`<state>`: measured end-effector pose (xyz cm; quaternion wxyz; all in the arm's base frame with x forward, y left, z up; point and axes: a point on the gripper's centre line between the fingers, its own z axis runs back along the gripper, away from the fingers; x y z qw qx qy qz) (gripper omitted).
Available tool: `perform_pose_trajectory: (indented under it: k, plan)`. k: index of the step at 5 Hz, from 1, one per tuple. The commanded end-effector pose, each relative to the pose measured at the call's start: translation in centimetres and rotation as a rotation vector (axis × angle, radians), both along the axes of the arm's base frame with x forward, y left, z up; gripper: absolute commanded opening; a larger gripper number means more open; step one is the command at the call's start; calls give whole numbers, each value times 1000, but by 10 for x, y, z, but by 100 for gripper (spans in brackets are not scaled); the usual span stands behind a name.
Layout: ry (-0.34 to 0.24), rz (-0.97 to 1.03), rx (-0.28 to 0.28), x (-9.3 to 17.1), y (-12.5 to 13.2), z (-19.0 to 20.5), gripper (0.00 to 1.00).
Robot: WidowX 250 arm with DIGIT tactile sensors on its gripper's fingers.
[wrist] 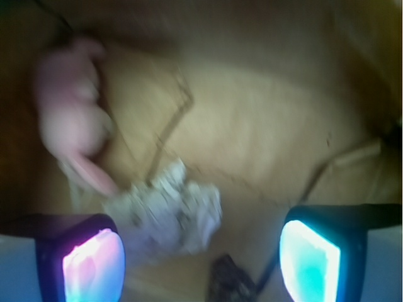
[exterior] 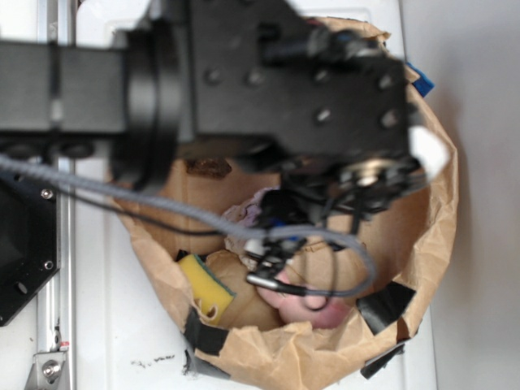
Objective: Grab the white paper.
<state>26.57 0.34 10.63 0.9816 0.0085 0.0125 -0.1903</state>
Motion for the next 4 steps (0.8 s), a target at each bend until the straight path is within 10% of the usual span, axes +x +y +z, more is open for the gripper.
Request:
perform_pose_trajectory:
  k: [1,4]
  plan:
    - [-128,-99,-26,0,-16,-5,100]
    - [-162,-179,-52,-16,-18,-27,100]
